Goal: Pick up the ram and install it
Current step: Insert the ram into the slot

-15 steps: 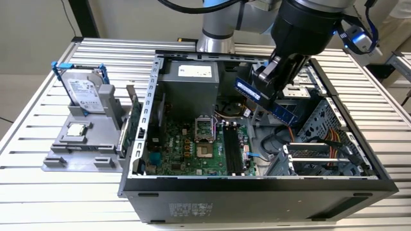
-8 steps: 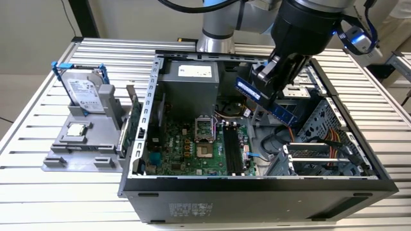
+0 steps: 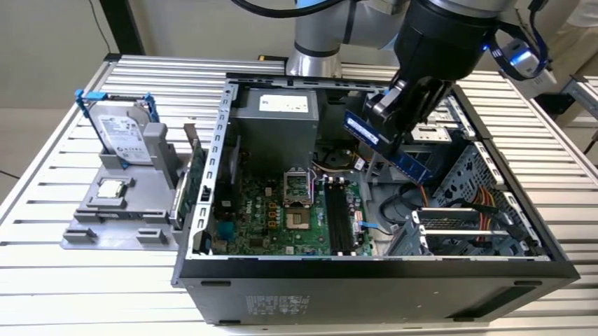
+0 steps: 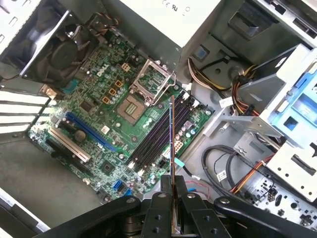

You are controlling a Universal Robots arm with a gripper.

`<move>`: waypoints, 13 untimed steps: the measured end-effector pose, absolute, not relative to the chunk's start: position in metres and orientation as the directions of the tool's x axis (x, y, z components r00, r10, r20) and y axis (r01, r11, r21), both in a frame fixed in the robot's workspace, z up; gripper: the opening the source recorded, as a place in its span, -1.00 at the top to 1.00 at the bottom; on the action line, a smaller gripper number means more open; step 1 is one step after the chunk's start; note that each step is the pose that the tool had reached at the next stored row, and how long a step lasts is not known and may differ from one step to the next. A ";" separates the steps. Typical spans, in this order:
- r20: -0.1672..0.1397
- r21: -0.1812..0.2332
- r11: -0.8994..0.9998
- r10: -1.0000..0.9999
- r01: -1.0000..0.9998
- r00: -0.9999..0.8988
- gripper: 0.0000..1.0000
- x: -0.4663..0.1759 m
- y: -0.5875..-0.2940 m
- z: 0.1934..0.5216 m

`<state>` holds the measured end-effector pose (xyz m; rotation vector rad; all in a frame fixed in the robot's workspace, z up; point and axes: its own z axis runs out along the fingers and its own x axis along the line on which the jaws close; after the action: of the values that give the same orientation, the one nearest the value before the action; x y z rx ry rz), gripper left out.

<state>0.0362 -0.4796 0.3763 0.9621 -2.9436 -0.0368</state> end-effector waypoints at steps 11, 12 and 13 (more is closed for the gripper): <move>0.035 0.036 0.835 -0.550 -0.549 -0.834 1.00 0.036 -0.480 0.376; 0.035 0.036 0.838 -0.546 -0.545 -0.837 1.00 0.036 -0.480 0.376; 0.035 0.036 0.840 -0.543 -0.542 -0.839 1.00 0.036 -0.480 0.376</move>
<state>0.0362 -0.4796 0.3763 0.8758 -2.9711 -0.0389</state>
